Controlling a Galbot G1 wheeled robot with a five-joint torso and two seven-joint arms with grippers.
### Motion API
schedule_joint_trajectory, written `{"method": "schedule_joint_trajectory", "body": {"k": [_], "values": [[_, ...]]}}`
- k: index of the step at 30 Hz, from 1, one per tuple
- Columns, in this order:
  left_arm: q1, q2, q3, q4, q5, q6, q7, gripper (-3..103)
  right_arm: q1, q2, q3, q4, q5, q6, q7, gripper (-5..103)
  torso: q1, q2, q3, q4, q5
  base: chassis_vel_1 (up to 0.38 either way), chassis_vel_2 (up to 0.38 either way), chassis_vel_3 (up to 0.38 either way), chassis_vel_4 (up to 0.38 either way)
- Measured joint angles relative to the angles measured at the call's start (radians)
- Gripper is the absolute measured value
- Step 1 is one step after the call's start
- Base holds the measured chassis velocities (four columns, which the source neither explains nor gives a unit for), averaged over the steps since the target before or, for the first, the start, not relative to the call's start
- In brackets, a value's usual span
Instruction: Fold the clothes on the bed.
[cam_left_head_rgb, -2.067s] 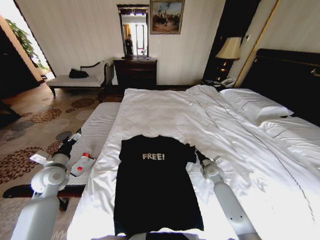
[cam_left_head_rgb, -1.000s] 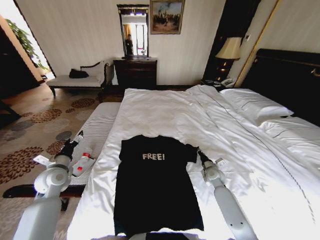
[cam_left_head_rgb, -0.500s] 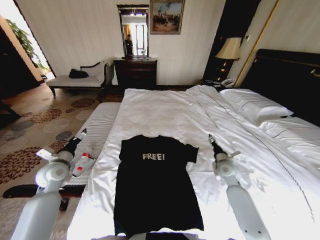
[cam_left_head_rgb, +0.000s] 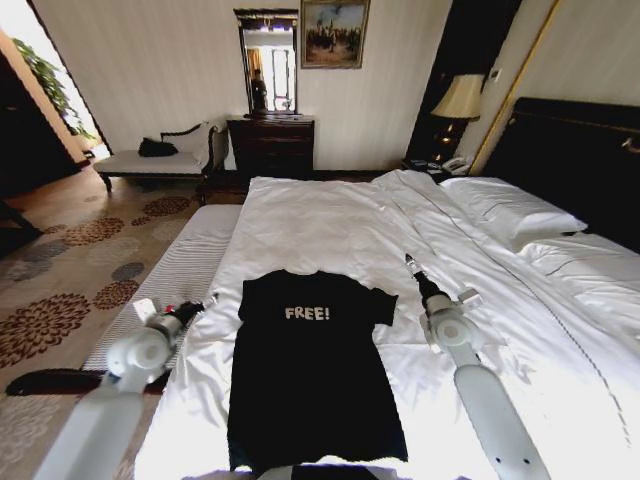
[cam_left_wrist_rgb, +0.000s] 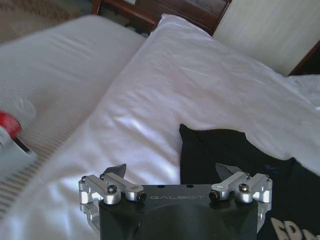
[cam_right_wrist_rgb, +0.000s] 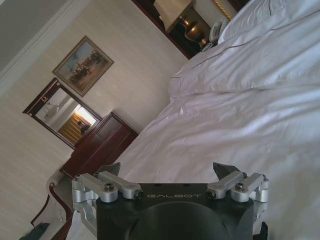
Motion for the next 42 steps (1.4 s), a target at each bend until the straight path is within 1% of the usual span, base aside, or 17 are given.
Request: {"method": "schedule_joint_trajectory", "body": {"k": [3,5,7,11,22,23,25,26,29,32,34,35,37,38,40,41,42], "values": [[0.004,-0.059,-0.009,0.078,-0.074,-0.06,0.102,100,-0.003,0.012,-0.002,-0.006,0.0,-0.003,0.003,100,0.0,0.0,0.0,-0.0002,-0.0002,0.0,0.0,0.0,0.0],[0.004,-0.07,-0.013,0.092,-0.092,-0.067,0.116,100,-0.003,0.014,-0.002,-0.008,0.0,-0.003,0.003,100,0.0,0.0,0.0,-0.0002,-0.0002,0.0,0.0,0.0,0.0],[-0.005,-0.115,-0.025,0.146,-0.16,-0.095,0.15,100,-0.004,0.019,-0.003,-0.014,0.0,-0.005,0.004,100,0.0,0.0,0.0,0.0,0.0,0.0,0.0,0.0,0.0],[-0.022,-0.158,-0.023,0.198,-0.21,-0.112,0.154,100,-0.005,0.025,-0.006,-0.023,0.0,-0.006,0.004,100,0.0,0.0,0.0,-0.0004,0.0,0.0,0.0,0.0,0.0],[-0.048,-0.216,0.014,0.256,-0.196,-0.116,0.157,100,-0.001,0.03,-0.01,-0.043,0.0,-0.008,0.007,100,0.0,0.0,0.0,-0.0001,0.0001,0.0,0.0,0.0,0.0],[-0.049,-0.217,0.016,0.256,-0.193,-0.119,0.16,102,0.0,0.03,-0.01,-0.045,0.0,-0.008,0.007,100,0.0,0.0,0.0,-0.0002,0.0,0.0,0.0,0.0,0.0],[-0.05,-0.217,0.018,0.258,-0.187,-0.123,0.166,94,0.003,0.03,-0.011,-0.049,0.0,-0.009,0.007,100,0.0,0.0,0.0,-0.0002,0.0001,0.0,0.0,0.0,0.0],[-0.05,-0.217,0.018,0.258,-0.187,-0.123,0.166,94,0.003,0.03,-0.011,-0.049,0.0,-0.009,0.007,100,0.0,0.0,0.0,-0.0002,0.0001,0.0,0.0,0.0,0.0],[-0.053,-0.216,0.023,0.266,-0.178,-0.125,0.172,79,0.008,0.033,-0.012,-0.056,0.0,-0.009,0.007,100,0.0,0.0,0.0,-0.0001,-0.0001,0.0,0.0,0.0,0.0],[-0.053,-0.218,0.027,0.267,-0.175,-0.125,0.173,74,0.01,0.035,-0.013,-0.058,0.0,-0.01,0.007,100,0.0,0.0,0.0,-0.0001,-0.0001,0.0,0.0,0.0,0.0],[-0.053,-0.218,0.029,0.267,-0.172,-0.125,0.175,62,0.01,0.036,-0.013,-0.06,0.0,-0.01,0.007,100,0.0,0.0,0.0,-0.0003,-0.0001,0.0,0.0,0.0,0.0],[-0.053,-0.218,0.029,0.267,-0.172,-0.125,0.175,62,0.01,0.036,-0.013,-0.06,0.0,-0.01,0.007,100,0.0,0.0,0.0,-0.0003,-0.0001,0.0,0.0,0.0,0.0],[-0.051,-0.218,0.03,0.267,-0.169,-0.126,0.175,52,0.009,0.036,-0.013,-0.06,0.0,-0.01,0.008,100,0.0,0.0,0.0,-0.0002,-0.0001,0.0,0.0,0.0,0.0],[-0.05,-0.216,0.03,0.266,-0.168,-0.127,0.175,52,0.009,0.036,-0.013,-0.06,0.0,-0.01,0.009,100,0.0,0.0,0.0,-0.0002,-0.0001,0.0,0.0,0.0,0.0],[-0.048,-0.213,0.028,0.266,-0.162,-0.131,0.177,41,0.008,0.037,-0.013,-0.06,0.0,-0.011,0.012,100,0.0,0.0,0.0,-0.0002,-0.0002,0.0,0.0,0.0,0.0],[-0.048,-0.213,0.028,0.266,-0.162,-0.131,0.177,41,0.008,0.037,-0.013,-0.06,0.0,-0.011,0.012,100,0.0,0.0,0.0,-0.0002,-0.0002,0.0,0.0,0.0,0.0],[-0.047,-0.212,0.027,0.267,-0.159,-0.134,0.178,36,0.007,0.037,-0.013,-0.06,0.0,-0.012,0.014,100,0.0,0.0,0.0,-0.0002,-0.0001,0.0,0.0,0.0,0.0]]}}
